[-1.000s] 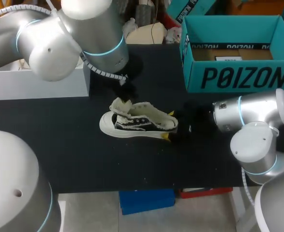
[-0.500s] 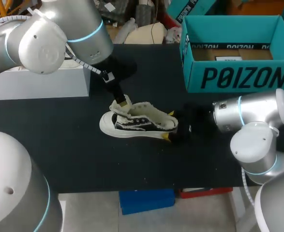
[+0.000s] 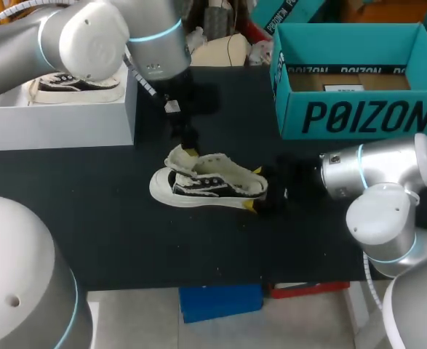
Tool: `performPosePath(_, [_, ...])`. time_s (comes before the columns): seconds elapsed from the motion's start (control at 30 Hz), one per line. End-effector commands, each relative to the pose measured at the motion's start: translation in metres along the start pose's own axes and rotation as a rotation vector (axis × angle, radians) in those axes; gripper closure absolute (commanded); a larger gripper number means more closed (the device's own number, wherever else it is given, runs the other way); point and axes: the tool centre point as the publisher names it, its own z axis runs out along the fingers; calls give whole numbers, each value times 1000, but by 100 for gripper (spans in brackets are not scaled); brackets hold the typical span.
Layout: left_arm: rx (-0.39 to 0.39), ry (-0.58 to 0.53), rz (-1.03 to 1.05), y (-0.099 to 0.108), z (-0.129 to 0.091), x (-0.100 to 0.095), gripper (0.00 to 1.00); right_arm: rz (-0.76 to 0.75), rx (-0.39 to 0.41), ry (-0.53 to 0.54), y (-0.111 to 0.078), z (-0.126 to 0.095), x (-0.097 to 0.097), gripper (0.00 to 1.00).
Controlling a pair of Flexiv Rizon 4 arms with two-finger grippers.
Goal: Take the shoe out of the shoebox, open the shoe tongue, remove and reinsert the insole, then place the shoe into the shoebox
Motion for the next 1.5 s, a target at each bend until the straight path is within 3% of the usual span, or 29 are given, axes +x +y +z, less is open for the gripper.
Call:
performPosePath(0.03, [-22,196,15,-8,8,-17,100,2,1,-1,-1,2,-1,100])
performPosePath(0.53, [13,260,-15,-21,53,-25,100,2,1,-1,-1,2,-1,100])
performPosePath(0.93, [40,252,-38,-19,87,-28,100,2,1,-1,-1,2,-1,100])
performPosePath(1.5, [63,203,-40,-19,100,-24,100,2,1,-1,-1,2,-1,100])
